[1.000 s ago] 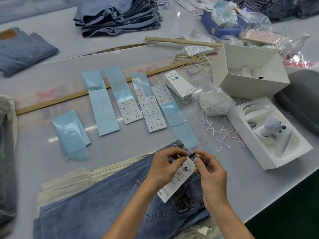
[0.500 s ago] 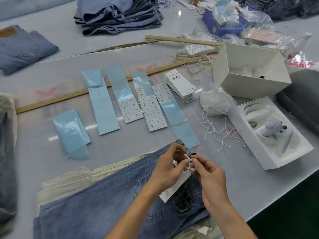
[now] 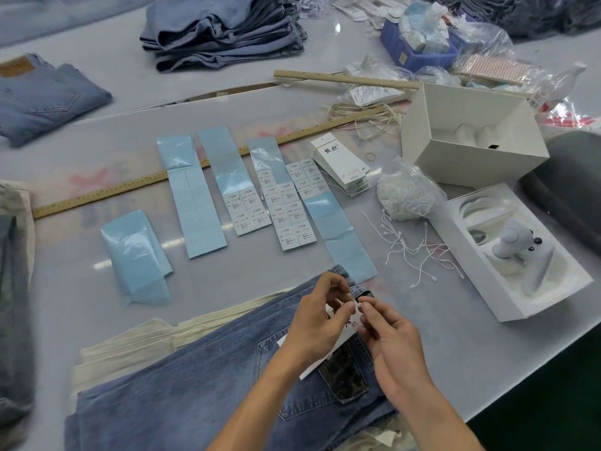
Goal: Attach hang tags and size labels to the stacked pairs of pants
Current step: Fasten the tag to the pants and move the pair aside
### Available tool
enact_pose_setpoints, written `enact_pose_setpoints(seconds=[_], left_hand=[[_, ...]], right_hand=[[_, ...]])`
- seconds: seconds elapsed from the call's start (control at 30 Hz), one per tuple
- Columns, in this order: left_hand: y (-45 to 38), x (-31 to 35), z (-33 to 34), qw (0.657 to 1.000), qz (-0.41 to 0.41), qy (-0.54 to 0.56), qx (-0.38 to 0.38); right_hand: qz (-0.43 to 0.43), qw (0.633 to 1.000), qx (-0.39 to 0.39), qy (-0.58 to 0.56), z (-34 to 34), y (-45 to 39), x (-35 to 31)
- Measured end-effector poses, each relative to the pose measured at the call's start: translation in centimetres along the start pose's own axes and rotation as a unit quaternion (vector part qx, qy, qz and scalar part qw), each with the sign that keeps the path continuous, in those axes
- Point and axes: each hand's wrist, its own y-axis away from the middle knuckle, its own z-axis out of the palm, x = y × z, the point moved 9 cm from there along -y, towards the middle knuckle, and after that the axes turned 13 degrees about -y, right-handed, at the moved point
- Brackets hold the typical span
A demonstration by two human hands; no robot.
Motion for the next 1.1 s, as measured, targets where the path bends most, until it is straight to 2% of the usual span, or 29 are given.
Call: enact_pose_setpoints(seconds=[0.53, 0.93, 1.1], left_hand=[[0.0, -0.2, -0.1, 1.000, -0.003, 0.013, 0.006], [-0.1, -0.7, -0.5, 1.000, 0.008, -0.016, 0.016], [-0.5, -1.9, -0.8, 1.000, -0.019, 0.021, -0.003]], right_hand=[[0.014, 0.998, 0.037, -0.052, 0.1, 0.1, 0.7], [-0.033, 0.999, -0.018, 0.023, 0.6, -0.1, -0.1], [-0.046, 0.995, -0.044, 0.071, 0.4, -0.2, -0.8]])
